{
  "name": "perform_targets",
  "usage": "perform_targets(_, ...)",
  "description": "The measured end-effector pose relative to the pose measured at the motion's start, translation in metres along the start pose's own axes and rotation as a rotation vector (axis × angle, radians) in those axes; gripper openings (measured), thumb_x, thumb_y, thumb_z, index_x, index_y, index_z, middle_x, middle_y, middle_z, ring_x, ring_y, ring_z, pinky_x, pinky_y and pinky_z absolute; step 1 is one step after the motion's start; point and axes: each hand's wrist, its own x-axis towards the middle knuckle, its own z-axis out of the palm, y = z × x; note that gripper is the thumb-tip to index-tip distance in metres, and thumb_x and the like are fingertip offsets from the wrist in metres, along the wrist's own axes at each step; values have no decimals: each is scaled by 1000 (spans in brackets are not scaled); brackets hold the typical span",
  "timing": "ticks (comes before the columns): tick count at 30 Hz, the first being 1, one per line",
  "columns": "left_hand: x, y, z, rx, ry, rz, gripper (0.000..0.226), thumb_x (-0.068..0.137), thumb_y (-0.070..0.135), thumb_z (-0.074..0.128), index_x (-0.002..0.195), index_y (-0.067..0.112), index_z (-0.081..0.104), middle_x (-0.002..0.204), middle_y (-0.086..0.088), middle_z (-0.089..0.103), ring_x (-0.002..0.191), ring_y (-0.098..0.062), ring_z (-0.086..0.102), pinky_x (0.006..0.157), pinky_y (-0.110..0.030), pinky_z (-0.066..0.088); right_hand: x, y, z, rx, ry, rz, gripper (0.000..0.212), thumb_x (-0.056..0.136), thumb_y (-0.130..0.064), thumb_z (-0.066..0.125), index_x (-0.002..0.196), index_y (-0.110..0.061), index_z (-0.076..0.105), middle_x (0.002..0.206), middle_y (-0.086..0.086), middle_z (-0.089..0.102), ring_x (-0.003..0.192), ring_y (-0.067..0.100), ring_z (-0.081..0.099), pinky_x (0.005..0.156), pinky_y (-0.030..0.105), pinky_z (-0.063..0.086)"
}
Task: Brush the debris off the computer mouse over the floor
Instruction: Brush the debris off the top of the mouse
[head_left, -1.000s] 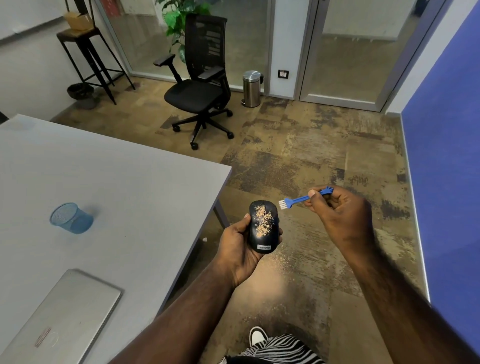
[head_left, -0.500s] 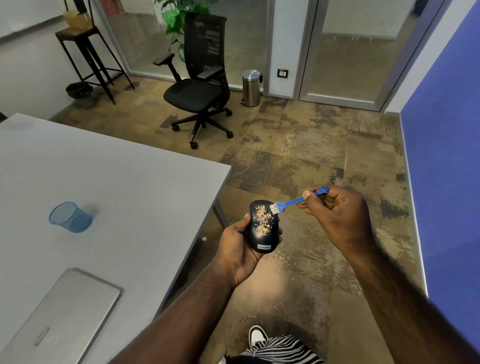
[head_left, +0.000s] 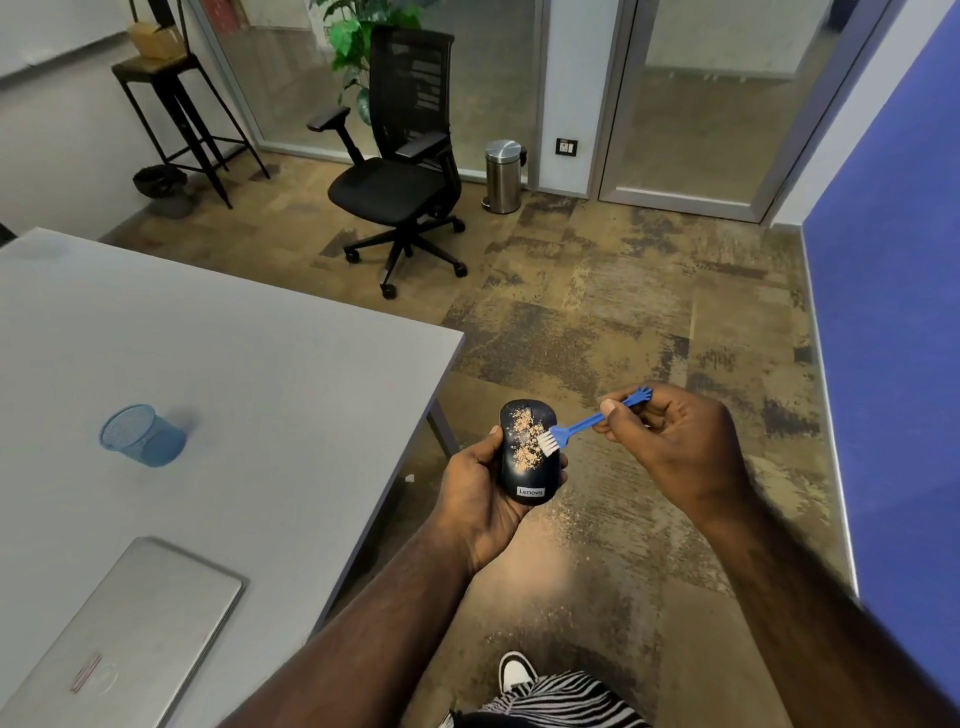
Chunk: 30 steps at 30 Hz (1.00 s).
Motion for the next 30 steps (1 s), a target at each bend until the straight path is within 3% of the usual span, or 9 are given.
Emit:
perform_targets(5, 1, 0, 0, -5, -11, -7, 52, 103, 32, 29, 130, -6, 52, 121, -29, 60, 92, -37, 63, 82, -44, 55, 5, 1, 0, 3, 74, 3, 20, 85, -19, 73, 84, -39, 70, 77, -4, 76, 73, 20, 76, 71, 51, 62)
perform_targets(9, 1, 1, -1, 0, -8, -8, 51, 103, 33, 30, 128, -6, 53, 115, -30, 62, 90, -37, 64, 79, -42, 57, 2, -3, -1, -29, 37, -36, 25, 86, -16, 74, 85, -41, 69, 77, -3, 75, 72, 24, 75, 67, 50, 61)
perform_targets(13, 1, 1, -3, -1, -18, -8, 54, 103, 33, 30, 132, -7, 51, 123, -29, 59, 92, -37, 64, 83, -44, 56, 5, 0, -1, -36, 85, -20, 25, 86, -19, 73, 85, -43, 67, 77, -9, 74, 73, 16, 75, 71, 48, 62)
perform_targets(18, 1, 0, -2, -13, -26, -13, 52, 103, 33, 30, 131, -6, 52, 124, -29, 59, 93, -38, 63, 85, -45, 54, 5, 1, 1, -33, 55, -35, 18, 86, -21, 73, 89, -38, 69, 79, -1, 76, 73, 21, 75, 68, 51, 62)
perform_targets(24, -2, 0, -1, -19, -41, -25, 53, 103, 33, 29, 131, -7, 50, 122, -27, 60, 93, -37, 63, 79, -42, 57, 9, 5, 0, 13, 105, -19, 5, 82, -39, 70, 84, -43, 70, 77, -6, 76, 73, 19, 76, 69, 51, 62)
perform_targets(27, -2, 0, -1, -27, -42, -25, 53, 102, 33, 29, 132, -6, 50, 123, -28, 59, 93, -37, 63, 79, -42, 57, 7, 4, 3, -3, 67, -33, 17, 86, -24, 73, 85, -41, 70, 77, -2, 76, 73, 20, 76, 69, 52, 62)
perform_targets(30, -3, -2, -1, -22, -44, -31, 53, 102, 33, 29, 132, -7, 50, 123, -28, 59, 93, -37, 63, 81, -43, 56, 9, 8, 5, -20, 82, -21, 13, 86, -31, 71, 86, -43, 69, 79, -3, 76, 75, 19, 76, 69, 52, 62)
